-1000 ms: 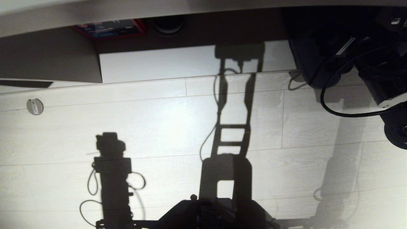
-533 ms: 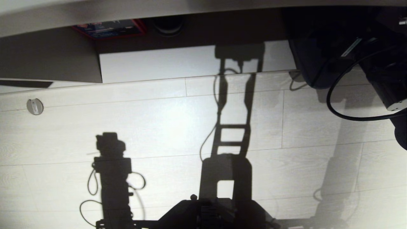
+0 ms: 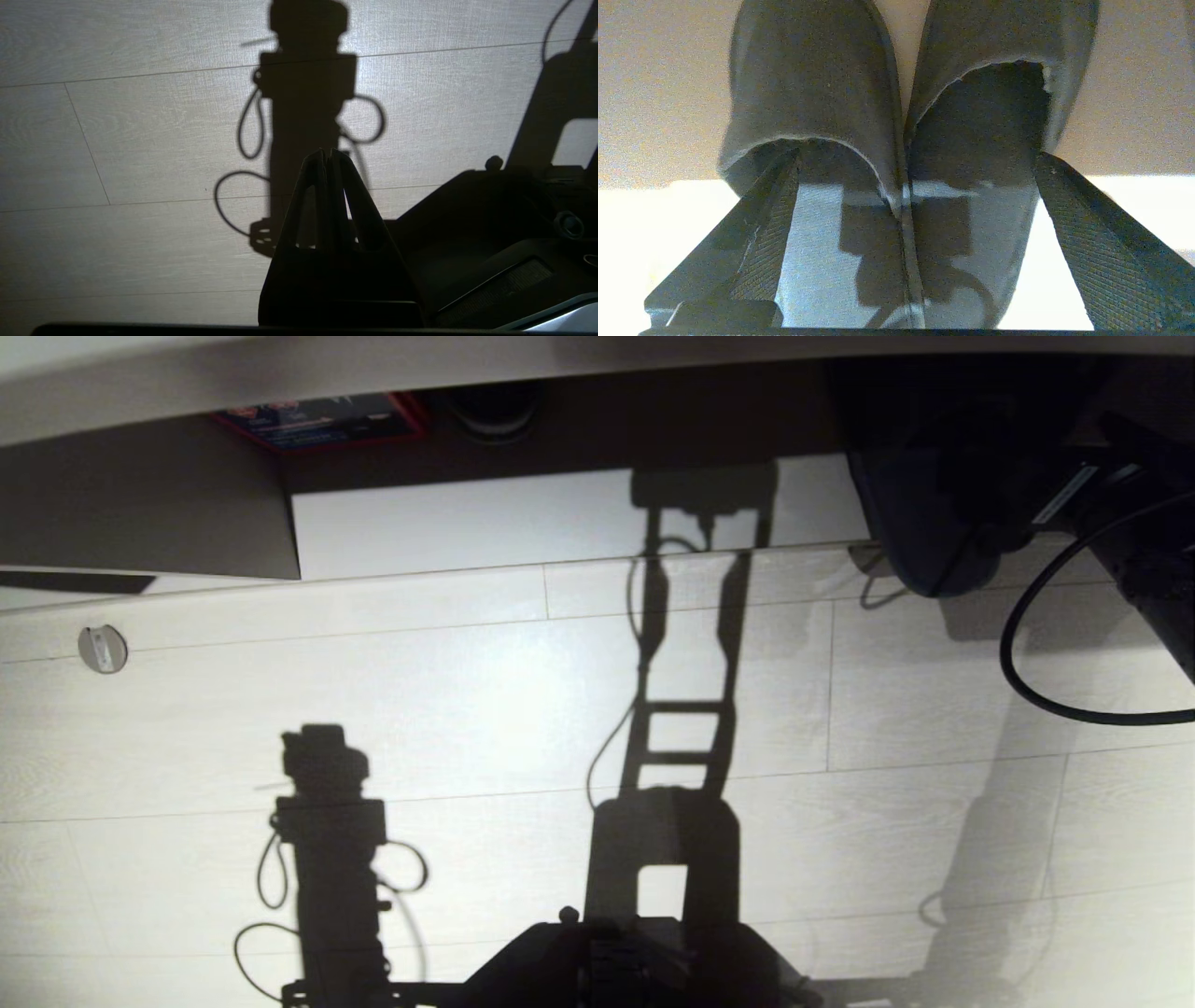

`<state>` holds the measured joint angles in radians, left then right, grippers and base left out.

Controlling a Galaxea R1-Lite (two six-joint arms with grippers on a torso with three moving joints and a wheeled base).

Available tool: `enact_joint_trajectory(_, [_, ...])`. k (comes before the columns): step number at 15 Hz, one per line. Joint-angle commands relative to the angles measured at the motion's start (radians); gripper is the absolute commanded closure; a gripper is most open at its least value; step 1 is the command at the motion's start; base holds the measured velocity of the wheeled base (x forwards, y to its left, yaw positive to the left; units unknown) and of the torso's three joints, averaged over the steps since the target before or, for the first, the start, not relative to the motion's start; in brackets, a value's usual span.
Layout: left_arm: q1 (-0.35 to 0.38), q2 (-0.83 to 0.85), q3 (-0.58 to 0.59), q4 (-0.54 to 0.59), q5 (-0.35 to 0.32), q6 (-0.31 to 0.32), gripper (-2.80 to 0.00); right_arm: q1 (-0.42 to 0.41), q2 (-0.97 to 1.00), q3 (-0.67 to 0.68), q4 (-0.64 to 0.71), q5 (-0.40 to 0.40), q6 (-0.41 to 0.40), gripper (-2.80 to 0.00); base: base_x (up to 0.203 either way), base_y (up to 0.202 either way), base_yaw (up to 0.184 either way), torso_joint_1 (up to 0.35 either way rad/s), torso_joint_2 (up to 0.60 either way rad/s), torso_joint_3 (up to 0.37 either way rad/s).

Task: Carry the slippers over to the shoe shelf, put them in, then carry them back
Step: Place the slippers into the shoe cabinet, then pick up the slippers in the shoe cabinet

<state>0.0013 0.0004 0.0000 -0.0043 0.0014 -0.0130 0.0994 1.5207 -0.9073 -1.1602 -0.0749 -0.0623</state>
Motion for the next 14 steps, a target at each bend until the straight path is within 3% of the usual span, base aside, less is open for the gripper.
enact_joint_trajectory(1, [0.000, 0.000, 0.000, 0.000, 0.000, -0.001, 0.00, 0.000, -0.063, 0.038, 0.007, 0.001, -0.002, -2.80, 0.000, 0.000, 0.000, 0.000, 0.00, 0.000])
enact_joint_trajectory(10, [0.000, 0.001, 0.000, 0.000, 0.000, -0.001, 0.00, 0.010, -0.317, 0.131, 0.193, 0.008, -0.016, -2.80, 0.000, 0.000, 0.000, 0.000, 0.00, 0.000])
enact_joint_trajectory(11, [0.000, 0.000, 0.000, -0.001, 0.000, -0.001, 0.00, 0.012, -0.341, 0.147, 0.201, 0.008, -0.025, 0.00, 0.000, 0.000, 0.000, 0.000, 0.00, 0.000])
enact_joint_trajectory(14, [0.000, 0.000, 0.000, -0.002, 0.000, -0.001, 0.00, 0.014, -0.419, 0.209, 0.225, 0.005, -0.057, 0.00, 0.000, 0.000, 0.000, 0.000, 0.00, 0.000])
